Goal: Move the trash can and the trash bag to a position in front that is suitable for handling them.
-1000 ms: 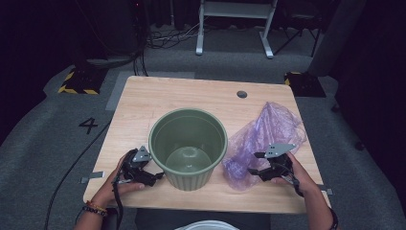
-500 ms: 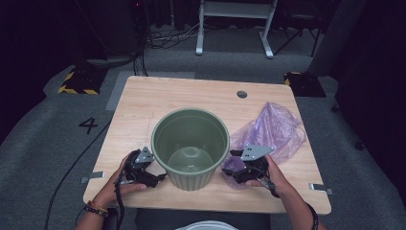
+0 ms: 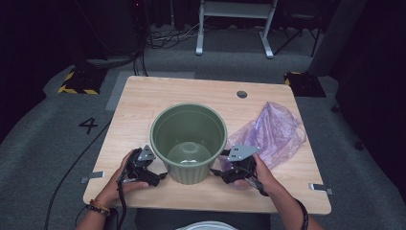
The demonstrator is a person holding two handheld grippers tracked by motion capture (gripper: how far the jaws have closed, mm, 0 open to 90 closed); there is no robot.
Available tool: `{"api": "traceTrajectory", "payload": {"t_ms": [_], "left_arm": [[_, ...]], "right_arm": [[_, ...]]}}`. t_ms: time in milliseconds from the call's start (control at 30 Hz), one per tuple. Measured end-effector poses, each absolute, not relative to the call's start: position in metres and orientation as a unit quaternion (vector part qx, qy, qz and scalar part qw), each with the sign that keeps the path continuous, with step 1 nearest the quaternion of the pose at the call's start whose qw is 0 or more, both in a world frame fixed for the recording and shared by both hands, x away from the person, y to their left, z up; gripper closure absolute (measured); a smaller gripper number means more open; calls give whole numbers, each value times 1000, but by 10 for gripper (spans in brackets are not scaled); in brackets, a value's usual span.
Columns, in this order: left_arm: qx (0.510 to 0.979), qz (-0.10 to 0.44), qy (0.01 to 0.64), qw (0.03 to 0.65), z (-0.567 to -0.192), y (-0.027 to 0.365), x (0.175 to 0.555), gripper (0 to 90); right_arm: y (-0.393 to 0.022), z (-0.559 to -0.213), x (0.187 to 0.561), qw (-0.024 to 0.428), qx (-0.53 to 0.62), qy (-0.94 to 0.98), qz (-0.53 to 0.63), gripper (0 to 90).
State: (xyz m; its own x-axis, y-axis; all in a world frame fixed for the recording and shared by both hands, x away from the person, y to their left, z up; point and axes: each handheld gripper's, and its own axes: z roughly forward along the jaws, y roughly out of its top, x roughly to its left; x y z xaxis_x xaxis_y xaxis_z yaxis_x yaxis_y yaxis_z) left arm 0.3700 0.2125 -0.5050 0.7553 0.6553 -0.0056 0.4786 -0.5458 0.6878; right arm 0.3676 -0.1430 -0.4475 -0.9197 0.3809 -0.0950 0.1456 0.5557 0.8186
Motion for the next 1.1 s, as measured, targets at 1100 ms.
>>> {"api": "traceTrajectory", "payload": {"t_ms": [1100], "left_arm": [[861,140,350,341,-504,198,392,0]], "right_arm": [[-259,-482,365,175,282,867,372,283]]}}
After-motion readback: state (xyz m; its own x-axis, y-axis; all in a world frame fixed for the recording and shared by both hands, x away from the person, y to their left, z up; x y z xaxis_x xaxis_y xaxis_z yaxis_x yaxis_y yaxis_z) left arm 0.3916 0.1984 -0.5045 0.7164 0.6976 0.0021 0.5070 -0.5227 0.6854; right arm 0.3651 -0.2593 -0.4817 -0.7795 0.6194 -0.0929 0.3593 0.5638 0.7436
